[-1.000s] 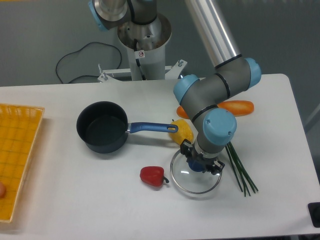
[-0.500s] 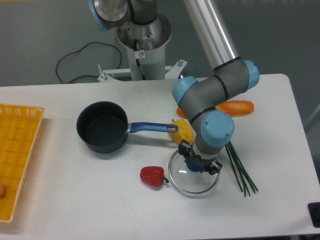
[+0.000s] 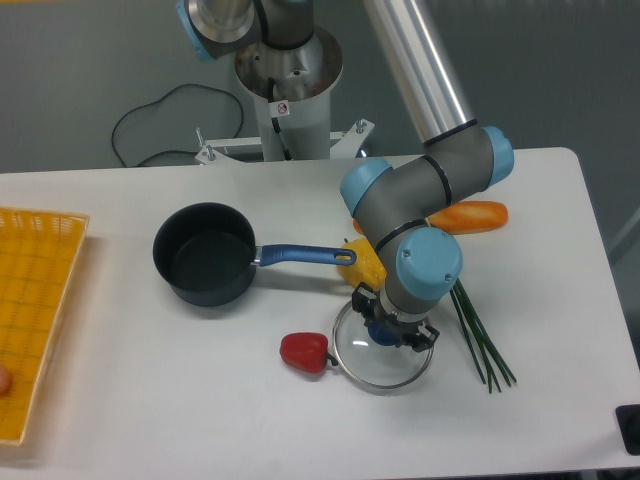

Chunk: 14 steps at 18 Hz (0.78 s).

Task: Place the lid on the table

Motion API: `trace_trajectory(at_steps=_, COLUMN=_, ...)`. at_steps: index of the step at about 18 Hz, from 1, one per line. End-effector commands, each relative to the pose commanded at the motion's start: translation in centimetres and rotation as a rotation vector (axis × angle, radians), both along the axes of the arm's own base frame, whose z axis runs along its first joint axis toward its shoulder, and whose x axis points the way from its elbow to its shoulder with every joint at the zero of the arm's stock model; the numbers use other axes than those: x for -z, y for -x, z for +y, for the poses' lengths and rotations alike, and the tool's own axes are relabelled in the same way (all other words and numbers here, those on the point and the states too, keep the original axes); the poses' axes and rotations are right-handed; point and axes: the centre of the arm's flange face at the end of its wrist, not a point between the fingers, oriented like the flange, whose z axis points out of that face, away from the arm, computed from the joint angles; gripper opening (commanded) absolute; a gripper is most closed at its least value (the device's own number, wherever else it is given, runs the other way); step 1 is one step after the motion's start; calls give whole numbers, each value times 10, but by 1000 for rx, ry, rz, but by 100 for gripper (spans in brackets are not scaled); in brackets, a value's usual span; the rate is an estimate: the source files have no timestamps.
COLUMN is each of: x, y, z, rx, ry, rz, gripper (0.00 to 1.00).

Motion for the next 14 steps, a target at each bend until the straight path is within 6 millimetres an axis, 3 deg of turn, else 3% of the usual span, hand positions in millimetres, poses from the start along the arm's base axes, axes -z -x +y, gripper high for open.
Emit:
trace_trajectory(at_steps=11, x=1, y=0, z=0, rx=2, ry=1, rz=-1, gripper=68)
trace_trajectory(at_steps=13, x=-1, y=0, z=1, rx=5, ry=-1, rz=1, gripper=79)
trace_trajectory(at_steps=14, x=-1, y=0, z=1, rx=9, ry=-3, rz=2, gripper=93)
